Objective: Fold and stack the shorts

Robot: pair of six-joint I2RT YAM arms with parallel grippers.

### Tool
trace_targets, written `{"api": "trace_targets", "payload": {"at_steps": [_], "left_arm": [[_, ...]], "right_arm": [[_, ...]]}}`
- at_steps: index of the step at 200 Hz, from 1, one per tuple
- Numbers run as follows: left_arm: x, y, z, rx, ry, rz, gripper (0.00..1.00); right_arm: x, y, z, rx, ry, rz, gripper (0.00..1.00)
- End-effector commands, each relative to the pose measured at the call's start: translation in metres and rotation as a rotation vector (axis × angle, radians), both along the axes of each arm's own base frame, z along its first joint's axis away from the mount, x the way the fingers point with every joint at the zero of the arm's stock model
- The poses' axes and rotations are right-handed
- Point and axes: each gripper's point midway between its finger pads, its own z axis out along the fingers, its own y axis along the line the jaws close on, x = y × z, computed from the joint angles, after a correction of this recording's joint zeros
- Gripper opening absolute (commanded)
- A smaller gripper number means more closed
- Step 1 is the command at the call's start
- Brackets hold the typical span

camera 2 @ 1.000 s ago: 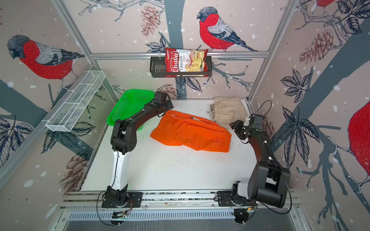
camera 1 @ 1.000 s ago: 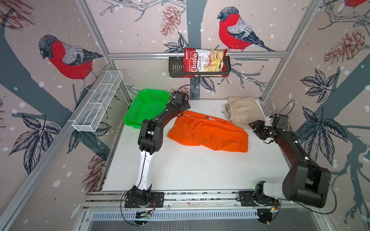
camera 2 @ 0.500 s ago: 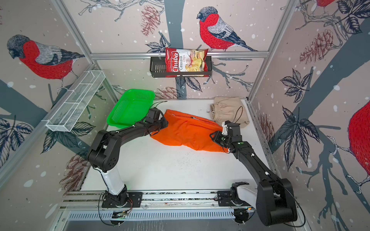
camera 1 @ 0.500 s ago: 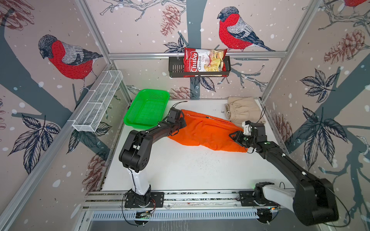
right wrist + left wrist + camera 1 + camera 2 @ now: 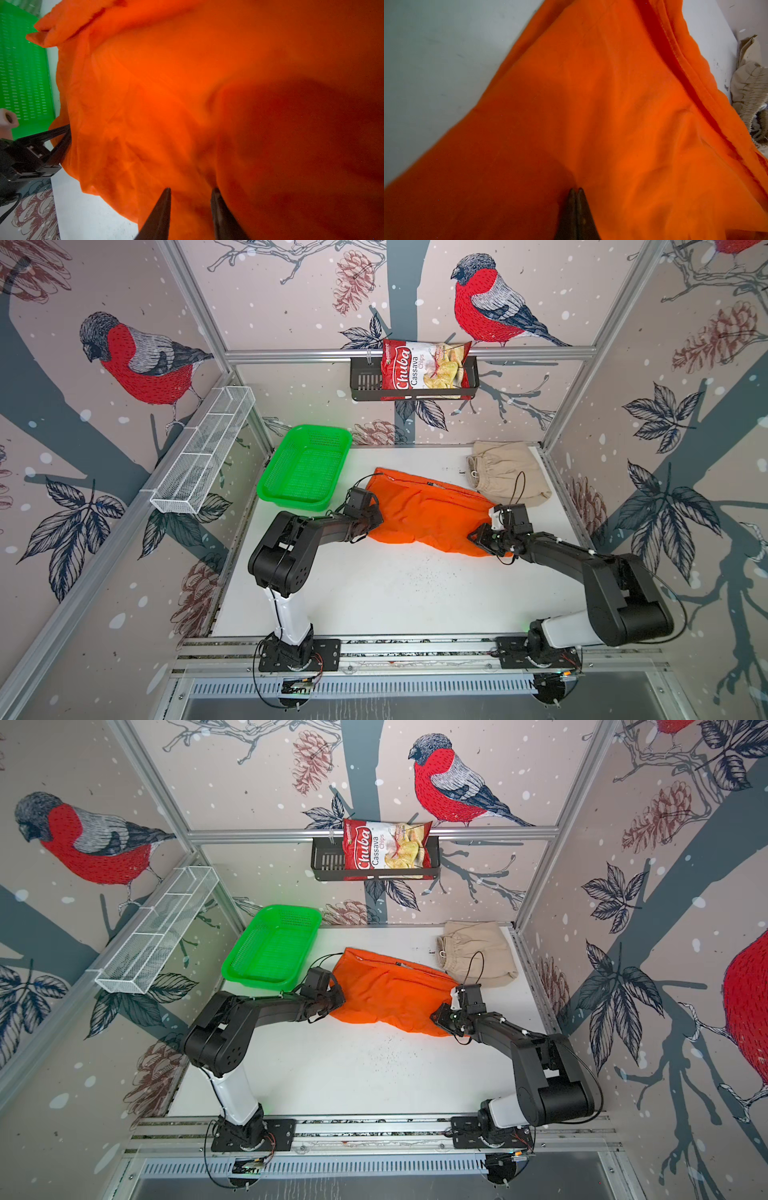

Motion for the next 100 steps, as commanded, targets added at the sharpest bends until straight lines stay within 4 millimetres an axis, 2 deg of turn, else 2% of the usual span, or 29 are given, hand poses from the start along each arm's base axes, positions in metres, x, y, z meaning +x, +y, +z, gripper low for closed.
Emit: {"api": "trace_targets", "payload": {"at_steps": [1, 29, 61, 82, 100], "left_arm": [[-0.022, 0.016, -0.014, 0.037, 0.054, 0.041, 0.00], [-0.053, 0.036, -0.020, 0.061, 0.075, 0.080, 0.00], [-0.101, 0.057, -0.025, 0.043, 0.104, 0.116, 0.00], [-0.125, 0.063, -0.019, 0.016, 0.090, 0.121, 0.00], [-0.130, 0.063, -0.003, -0.013, 0.052, 0.122, 0.00]], "right_arm": [[-0.012, -0.011, -0.014, -0.052, 0.021, -0.002, 0.35], [-0.039, -0.021, -0.027, -0.086, 0.074, -0.009, 0.35], [-0.073, -0.027, -0.031, -0.096, 0.130, -0.008, 0.36], [-0.080, -0.020, -0.014, -0.096, 0.087, 0.018, 0.37], [-0.069, -0.006, 0.016, -0.074, 0.005, 0.041, 0.38]]}}
